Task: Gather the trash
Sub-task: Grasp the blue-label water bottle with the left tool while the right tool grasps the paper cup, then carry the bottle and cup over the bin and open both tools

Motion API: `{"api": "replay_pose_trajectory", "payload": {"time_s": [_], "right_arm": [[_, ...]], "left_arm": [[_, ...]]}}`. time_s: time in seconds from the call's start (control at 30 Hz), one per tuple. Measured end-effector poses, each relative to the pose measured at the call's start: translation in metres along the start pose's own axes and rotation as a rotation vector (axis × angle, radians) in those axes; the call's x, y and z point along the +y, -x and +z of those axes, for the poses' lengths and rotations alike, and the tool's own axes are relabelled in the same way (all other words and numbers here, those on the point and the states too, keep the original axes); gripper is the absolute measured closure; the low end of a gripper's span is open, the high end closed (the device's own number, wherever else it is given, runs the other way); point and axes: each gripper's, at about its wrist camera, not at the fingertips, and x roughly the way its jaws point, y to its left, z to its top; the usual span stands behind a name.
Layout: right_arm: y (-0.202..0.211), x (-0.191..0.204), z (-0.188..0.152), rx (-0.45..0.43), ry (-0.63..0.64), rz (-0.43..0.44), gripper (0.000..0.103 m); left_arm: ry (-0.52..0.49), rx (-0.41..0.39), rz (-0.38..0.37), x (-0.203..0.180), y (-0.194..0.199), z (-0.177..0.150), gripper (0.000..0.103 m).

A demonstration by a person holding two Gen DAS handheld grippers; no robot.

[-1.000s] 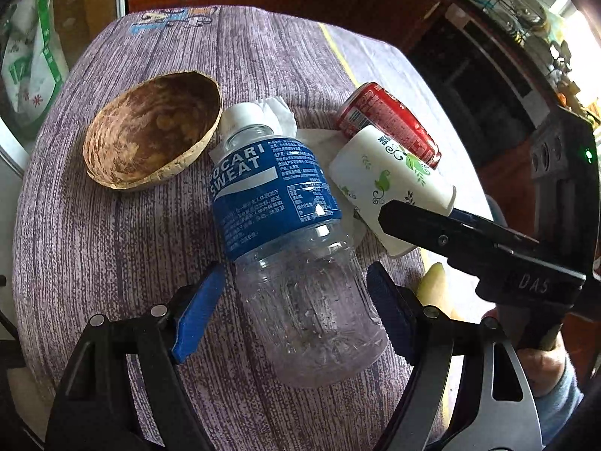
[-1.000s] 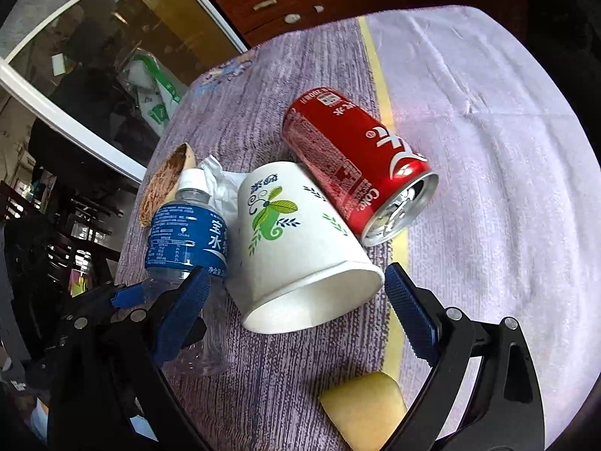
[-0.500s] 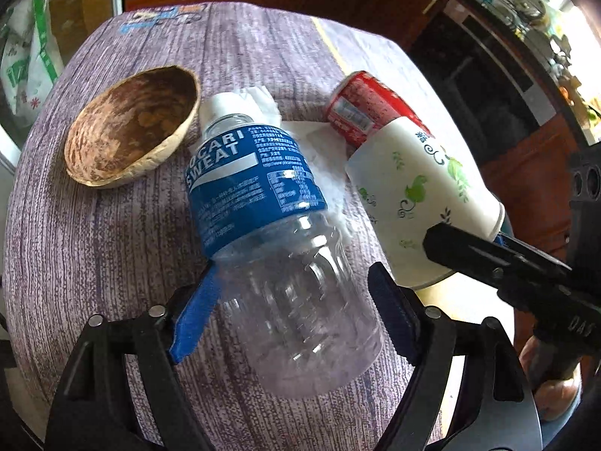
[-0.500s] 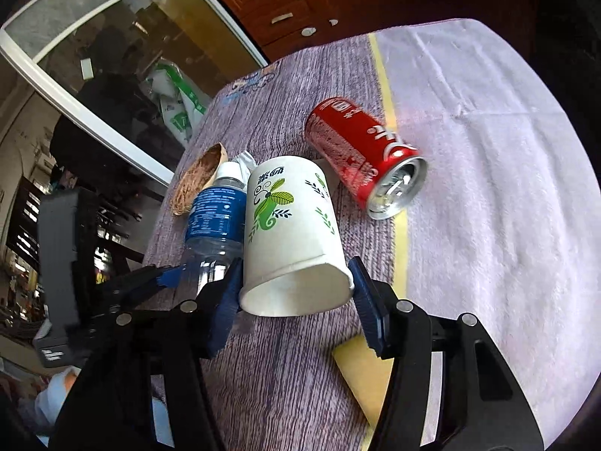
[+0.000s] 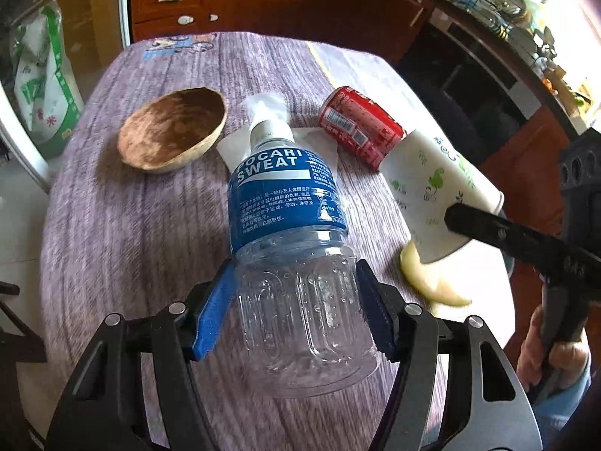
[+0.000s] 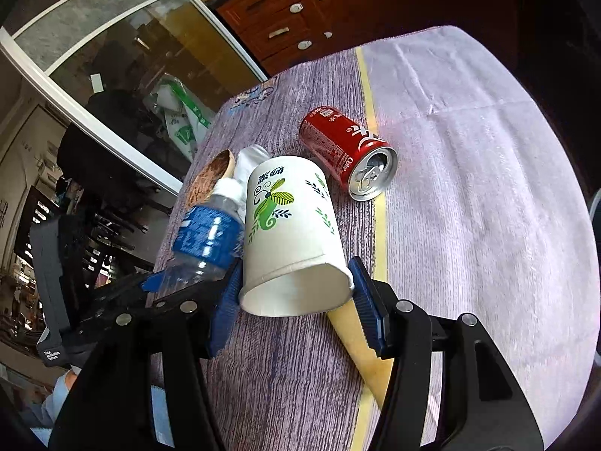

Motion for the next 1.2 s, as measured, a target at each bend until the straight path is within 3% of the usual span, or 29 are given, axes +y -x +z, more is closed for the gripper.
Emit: {"api": "replay_pose_trajectory", "payload": {"time_s": [0.33, 0.5, 1.2], "right_arm": [[0.034, -0.005, -0.012, -0.053, -0.01, 0.006, 0.049], [0.057, -0.02, -0.018, -0.092, -0.03, -0.01, 0.049], [0.189, -0.174, -0.054, -0.313, -0.291, -0.183, 0.049]], "left_arm": [[-0.072, -0.043, 0.002, -0.025, 0.033, -0.01, 0.038], [-0.151, -0.054, -0.031, -0.063, 0.034, -0.005, 0.038], [-0.506, 0.021, -0.175, -0.255, -0.04, 0.026, 0.038]]}}
